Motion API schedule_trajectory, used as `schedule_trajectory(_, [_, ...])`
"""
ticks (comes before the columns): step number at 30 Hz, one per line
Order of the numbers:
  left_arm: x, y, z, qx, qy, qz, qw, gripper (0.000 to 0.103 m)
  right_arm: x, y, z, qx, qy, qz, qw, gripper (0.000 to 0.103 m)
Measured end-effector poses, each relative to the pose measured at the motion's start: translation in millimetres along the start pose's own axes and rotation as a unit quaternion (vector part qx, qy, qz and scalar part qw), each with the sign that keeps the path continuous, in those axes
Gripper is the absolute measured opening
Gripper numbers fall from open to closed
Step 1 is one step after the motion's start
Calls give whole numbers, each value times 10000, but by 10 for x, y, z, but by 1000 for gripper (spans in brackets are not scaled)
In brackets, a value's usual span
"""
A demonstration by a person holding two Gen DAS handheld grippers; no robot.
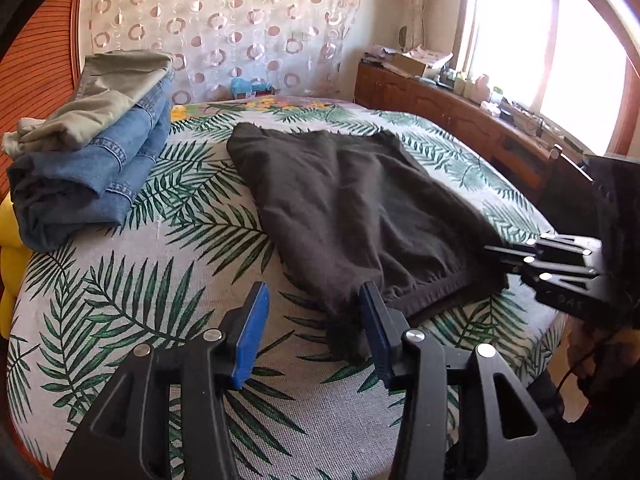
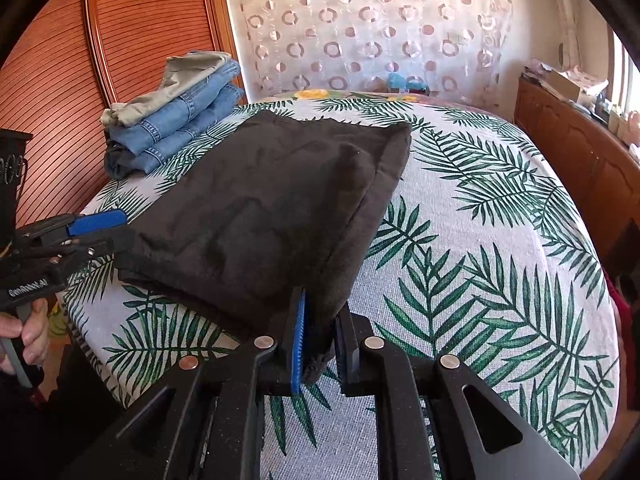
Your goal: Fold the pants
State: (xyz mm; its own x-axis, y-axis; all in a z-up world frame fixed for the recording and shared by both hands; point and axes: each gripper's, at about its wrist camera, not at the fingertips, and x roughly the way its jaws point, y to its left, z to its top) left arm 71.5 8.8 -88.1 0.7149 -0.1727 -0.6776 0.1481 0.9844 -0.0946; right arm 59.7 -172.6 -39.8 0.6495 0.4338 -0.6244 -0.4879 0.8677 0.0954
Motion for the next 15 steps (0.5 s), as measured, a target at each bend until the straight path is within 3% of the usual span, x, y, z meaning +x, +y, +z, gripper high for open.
schedule_trajectory(7, [85,82,-79,-130,165,62,9998,48,-94,18,25,-21,-133,-43,9999,42])
schedule_trajectory(13, [79,83,-111,-170,116,-45,9998,48,-24,0,-10,32,-1,-101,9999,42])
schedule_trajectory(15, [66,77,-119,-214,100,-214,9995,42,4,0,-19,54,61,-70,9999,42])
